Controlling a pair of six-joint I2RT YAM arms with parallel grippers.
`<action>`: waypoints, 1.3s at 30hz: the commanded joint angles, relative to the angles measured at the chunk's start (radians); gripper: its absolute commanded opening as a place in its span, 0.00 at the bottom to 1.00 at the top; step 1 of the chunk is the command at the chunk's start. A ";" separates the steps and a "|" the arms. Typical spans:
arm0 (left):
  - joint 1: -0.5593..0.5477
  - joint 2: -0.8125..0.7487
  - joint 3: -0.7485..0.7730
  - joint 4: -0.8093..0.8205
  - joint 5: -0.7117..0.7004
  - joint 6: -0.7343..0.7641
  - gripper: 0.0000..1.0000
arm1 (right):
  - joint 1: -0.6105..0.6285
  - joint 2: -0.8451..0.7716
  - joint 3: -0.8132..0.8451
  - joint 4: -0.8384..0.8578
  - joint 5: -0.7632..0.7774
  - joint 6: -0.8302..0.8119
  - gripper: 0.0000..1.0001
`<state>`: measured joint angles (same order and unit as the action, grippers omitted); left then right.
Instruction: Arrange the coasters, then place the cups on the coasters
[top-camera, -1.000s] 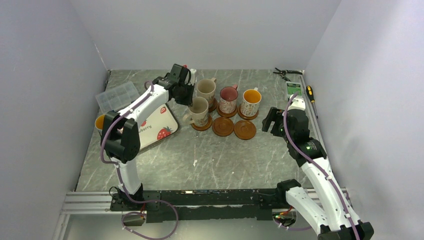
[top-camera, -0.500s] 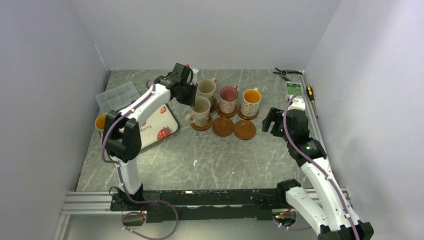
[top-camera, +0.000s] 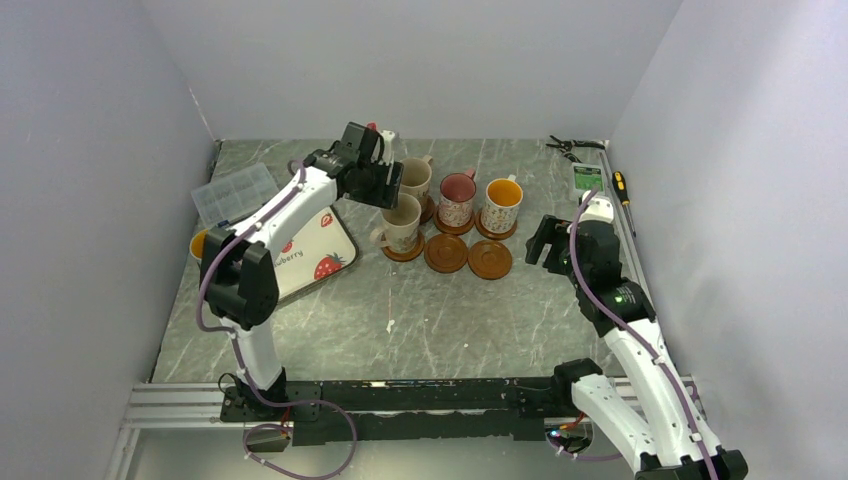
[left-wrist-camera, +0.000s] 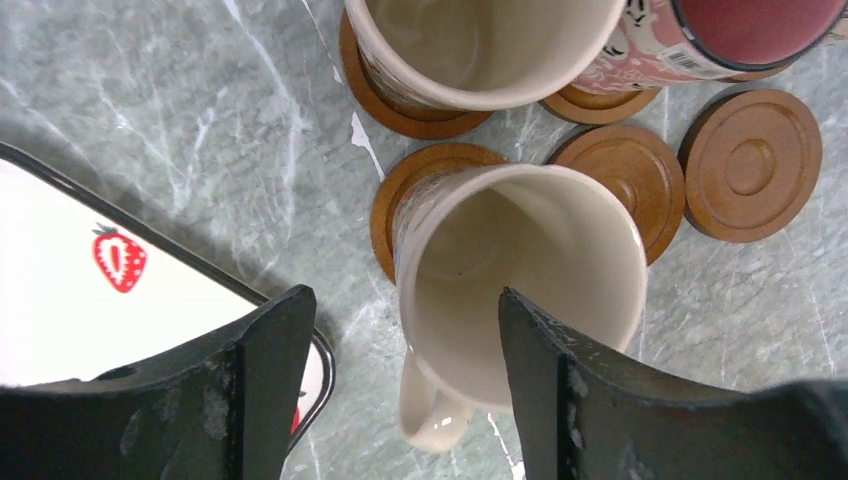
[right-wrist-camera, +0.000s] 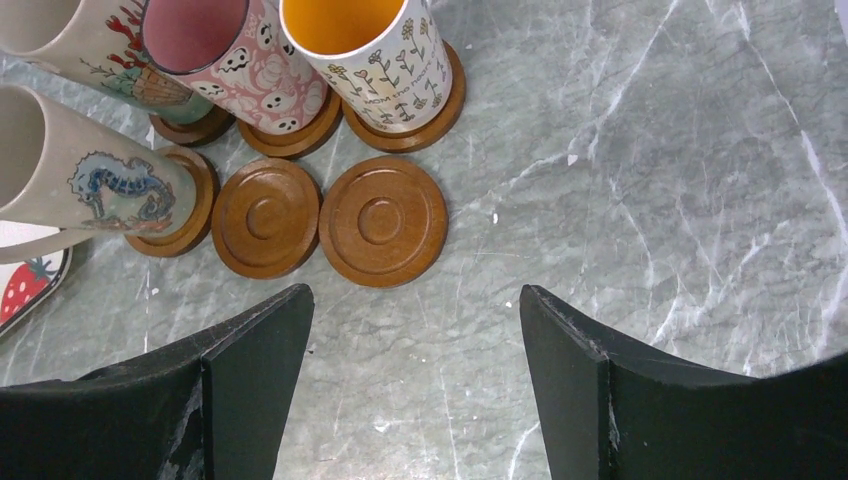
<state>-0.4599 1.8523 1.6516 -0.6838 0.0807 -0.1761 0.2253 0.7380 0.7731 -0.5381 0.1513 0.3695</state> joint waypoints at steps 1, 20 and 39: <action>-0.002 -0.120 0.026 -0.010 -0.032 0.019 0.74 | -0.004 -0.024 -0.007 0.004 0.014 -0.006 0.80; 0.391 -0.629 -0.347 -0.338 -0.214 -0.245 0.83 | -0.008 -0.071 -0.068 0.063 -0.037 0.016 0.81; 0.714 -0.723 -0.624 -0.157 -0.135 -0.300 0.88 | -0.010 -0.085 -0.081 0.060 -0.064 0.006 0.82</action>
<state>0.2413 1.1091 1.0359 -0.9123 -0.0898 -0.4911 0.2192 0.6720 0.6994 -0.5072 0.0944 0.3752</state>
